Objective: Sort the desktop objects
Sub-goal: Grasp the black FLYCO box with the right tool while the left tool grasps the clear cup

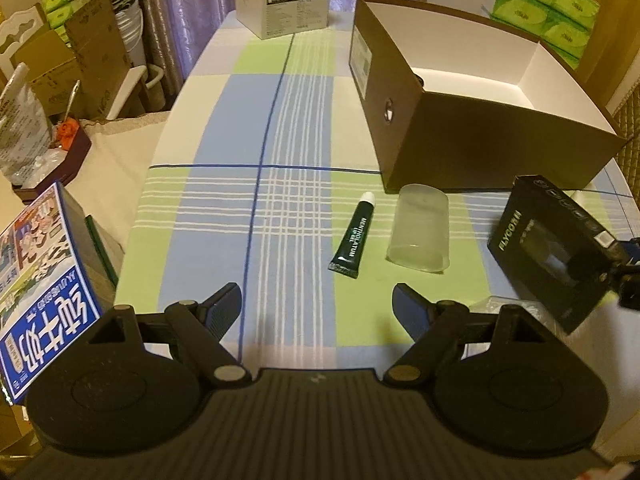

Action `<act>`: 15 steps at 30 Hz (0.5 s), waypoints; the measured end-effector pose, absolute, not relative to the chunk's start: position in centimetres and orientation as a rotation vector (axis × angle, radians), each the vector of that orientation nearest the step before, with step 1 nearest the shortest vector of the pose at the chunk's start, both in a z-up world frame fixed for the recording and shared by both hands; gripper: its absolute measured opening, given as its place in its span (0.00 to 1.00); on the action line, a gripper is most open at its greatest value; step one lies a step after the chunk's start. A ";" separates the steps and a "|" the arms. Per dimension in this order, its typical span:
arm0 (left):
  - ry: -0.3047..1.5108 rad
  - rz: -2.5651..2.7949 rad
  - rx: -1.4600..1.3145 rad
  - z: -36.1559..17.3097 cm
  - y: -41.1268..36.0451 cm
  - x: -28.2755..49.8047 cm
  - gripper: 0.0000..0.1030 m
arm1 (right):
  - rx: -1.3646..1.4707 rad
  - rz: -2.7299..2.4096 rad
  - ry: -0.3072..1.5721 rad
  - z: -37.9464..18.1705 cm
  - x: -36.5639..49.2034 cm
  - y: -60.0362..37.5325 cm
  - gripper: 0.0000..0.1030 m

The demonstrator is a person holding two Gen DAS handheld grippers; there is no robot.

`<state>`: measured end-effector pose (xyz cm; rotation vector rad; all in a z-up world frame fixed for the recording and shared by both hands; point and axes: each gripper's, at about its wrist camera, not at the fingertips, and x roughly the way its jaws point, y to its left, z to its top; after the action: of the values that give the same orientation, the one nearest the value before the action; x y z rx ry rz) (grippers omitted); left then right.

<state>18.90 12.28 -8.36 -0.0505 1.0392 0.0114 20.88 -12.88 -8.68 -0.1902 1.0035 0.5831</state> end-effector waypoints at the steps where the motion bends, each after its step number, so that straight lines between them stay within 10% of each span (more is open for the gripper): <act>1: 1.041 0.006 -0.050 -8.5 12.2 19.1 0.77 | -0.181 0.583 1.015 -8.8 21.2 -13.4 0.41; 15: 1.050 -0.015 -0.042 -9.3 11.5 19.9 0.77 | -0.284 0.625 1.014 -10.3 23.4 -11.7 0.51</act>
<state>19.90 11.47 -9.29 -0.0423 1.0504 -0.0152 23.39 -11.75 -10.26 -0.2837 1.0144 0.6251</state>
